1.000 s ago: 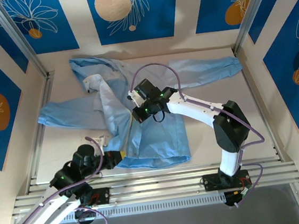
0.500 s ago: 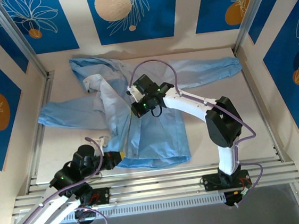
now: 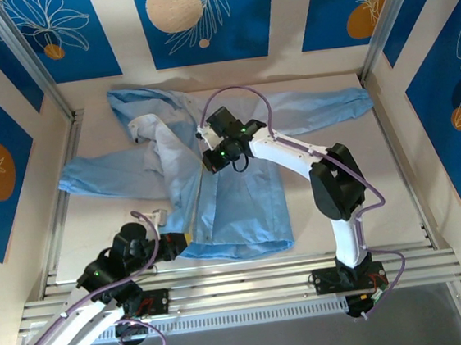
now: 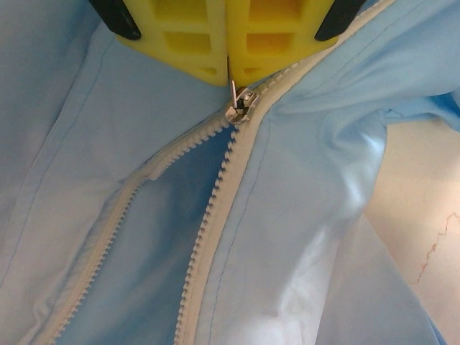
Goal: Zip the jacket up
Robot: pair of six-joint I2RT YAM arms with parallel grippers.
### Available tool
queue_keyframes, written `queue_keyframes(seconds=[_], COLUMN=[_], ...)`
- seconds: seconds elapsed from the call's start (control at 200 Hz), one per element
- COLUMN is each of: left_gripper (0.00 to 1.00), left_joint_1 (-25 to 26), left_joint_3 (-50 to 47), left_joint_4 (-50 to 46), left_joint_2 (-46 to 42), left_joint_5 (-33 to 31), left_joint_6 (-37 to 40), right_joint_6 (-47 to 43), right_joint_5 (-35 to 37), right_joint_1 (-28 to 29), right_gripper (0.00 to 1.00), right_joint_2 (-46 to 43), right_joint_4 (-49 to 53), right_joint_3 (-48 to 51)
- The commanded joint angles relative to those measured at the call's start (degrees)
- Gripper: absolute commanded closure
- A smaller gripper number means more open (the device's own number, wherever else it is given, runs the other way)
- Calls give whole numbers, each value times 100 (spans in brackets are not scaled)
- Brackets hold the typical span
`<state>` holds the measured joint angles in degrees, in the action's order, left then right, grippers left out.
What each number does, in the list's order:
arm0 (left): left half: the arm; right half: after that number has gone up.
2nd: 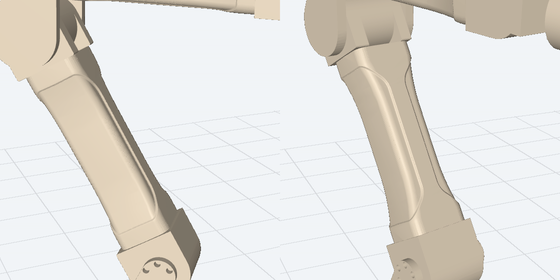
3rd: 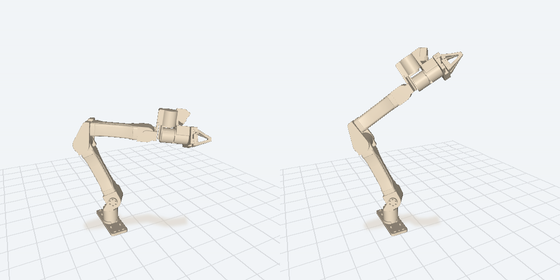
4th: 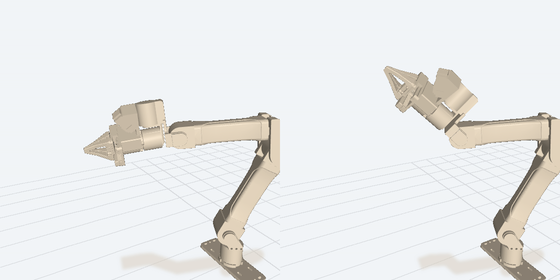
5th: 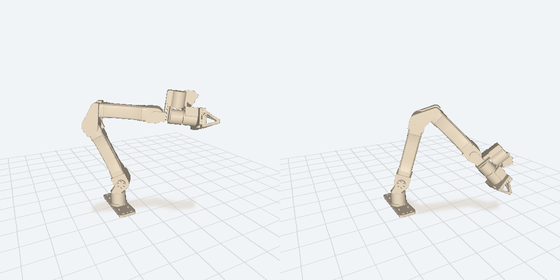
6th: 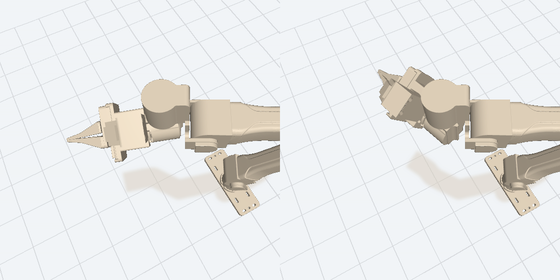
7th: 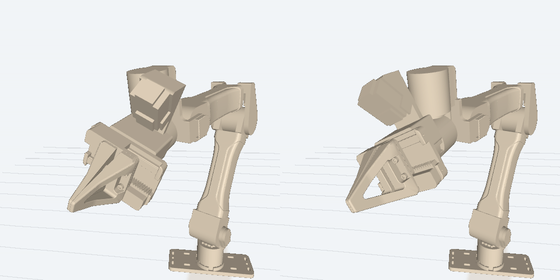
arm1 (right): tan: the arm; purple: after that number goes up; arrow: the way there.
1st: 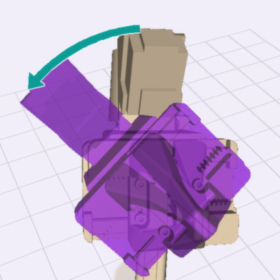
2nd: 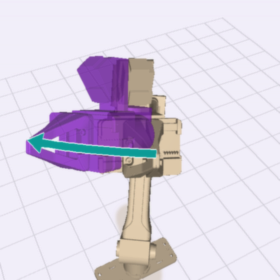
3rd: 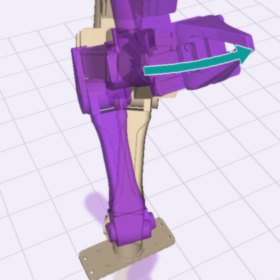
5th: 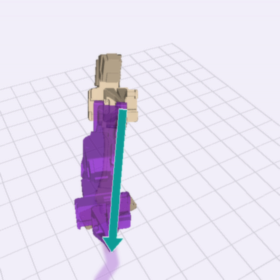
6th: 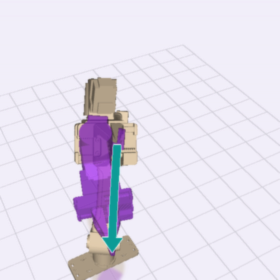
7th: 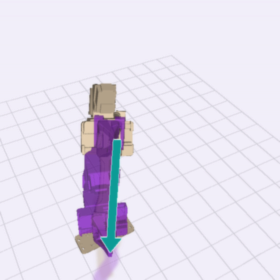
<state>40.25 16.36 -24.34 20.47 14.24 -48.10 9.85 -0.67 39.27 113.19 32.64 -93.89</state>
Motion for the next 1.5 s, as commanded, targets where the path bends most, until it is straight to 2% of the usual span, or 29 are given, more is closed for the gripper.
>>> queue_keyframes(seconds=[0.0,0.45,0.745,0.935,1.171,1.491], left_gripper=[100,100,100,100,100,100], left_joint_1=[18,9,-35,-52,-68,-70], left_joint_3=[161,245,293,490,517,317], left_joint_4=[-111,-54,-8,-414,-546,-475], left_joint_2=[126,282,334,259,107,106], left_joint_5=[162,281,222,168,88,86], left_joint_6=[83,235,304,497,499,331], right_joint_6=[-91,-285,-759,-1230,-1696,-1778], right_joint_5=[236,18,62,299,181,242], right_joint_1=[-260,-385,-371,-324,-281,-253], right_gripper=[100,100,100,100,100,100], right_joint_2=[171,806,519,465,337,162], right_joint_4=[-162,18,-117,-12,-74,-220], right_joint_3=[-338,-1181,-649,-519,-290,-147])
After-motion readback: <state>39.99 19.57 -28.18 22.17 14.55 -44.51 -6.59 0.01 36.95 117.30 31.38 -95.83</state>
